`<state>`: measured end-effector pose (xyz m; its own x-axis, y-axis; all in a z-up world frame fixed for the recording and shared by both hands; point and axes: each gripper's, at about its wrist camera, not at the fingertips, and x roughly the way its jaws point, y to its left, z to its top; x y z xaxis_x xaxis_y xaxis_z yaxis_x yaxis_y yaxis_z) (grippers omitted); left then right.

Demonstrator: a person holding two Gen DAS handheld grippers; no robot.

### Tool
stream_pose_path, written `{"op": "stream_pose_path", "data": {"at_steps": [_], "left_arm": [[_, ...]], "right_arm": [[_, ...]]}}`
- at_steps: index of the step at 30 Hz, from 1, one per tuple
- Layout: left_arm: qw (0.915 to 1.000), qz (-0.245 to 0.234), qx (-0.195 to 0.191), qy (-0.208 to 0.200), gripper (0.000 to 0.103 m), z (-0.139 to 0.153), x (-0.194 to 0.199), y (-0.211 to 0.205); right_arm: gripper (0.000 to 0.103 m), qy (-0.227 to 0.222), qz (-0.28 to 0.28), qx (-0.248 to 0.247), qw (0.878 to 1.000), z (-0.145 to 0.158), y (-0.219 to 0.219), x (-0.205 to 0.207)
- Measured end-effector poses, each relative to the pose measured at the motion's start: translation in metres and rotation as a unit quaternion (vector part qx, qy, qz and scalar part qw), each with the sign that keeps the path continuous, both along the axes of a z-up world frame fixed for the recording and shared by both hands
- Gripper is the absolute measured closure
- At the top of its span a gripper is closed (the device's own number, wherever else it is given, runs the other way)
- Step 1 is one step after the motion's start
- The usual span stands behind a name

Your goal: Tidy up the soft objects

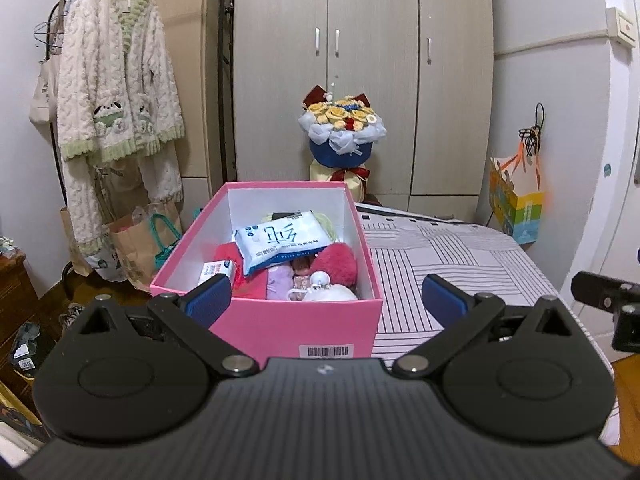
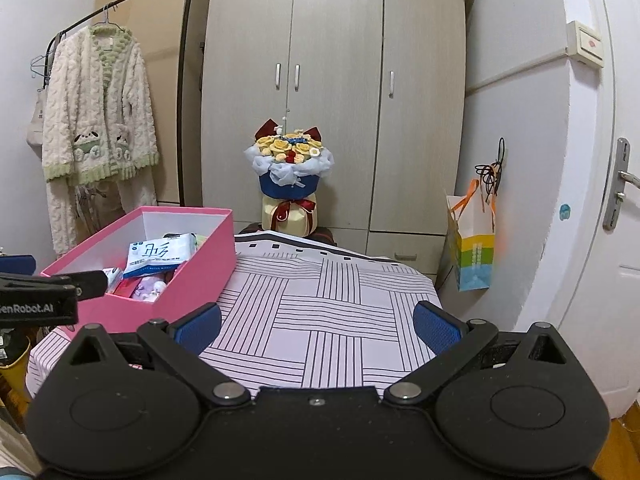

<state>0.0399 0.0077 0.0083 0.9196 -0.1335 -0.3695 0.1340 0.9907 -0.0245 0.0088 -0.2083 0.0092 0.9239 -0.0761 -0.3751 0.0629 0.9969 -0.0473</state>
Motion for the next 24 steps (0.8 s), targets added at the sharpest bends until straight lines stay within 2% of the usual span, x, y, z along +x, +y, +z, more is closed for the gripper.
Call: {"op": "stream_pose_path", "data": {"at_steps": [8, 12, 24], "left_arm": [[0.9999, -0.001, 0.000, 0.016, 0.000, 0.001, -0.006, 0.006], [0.9998, -0.003, 0.015, 0.009, 0.000, 0.001, -0.011, 0.004], [0.9994, -0.013, 0.030, -0.008, 0.000, -0.001, -0.021, -0.001]], "right_arm": [[0.000, 0.032, -0.015, 0.006, 0.999, -0.004, -0.001, 0.000], [0.000, 0.031, -0.016, 0.011, 0.999, -0.002, -0.001, -0.004], [0.000, 0.026, -0.018, 0.011, 0.999, 0.001, -0.002, -0.014]]}}
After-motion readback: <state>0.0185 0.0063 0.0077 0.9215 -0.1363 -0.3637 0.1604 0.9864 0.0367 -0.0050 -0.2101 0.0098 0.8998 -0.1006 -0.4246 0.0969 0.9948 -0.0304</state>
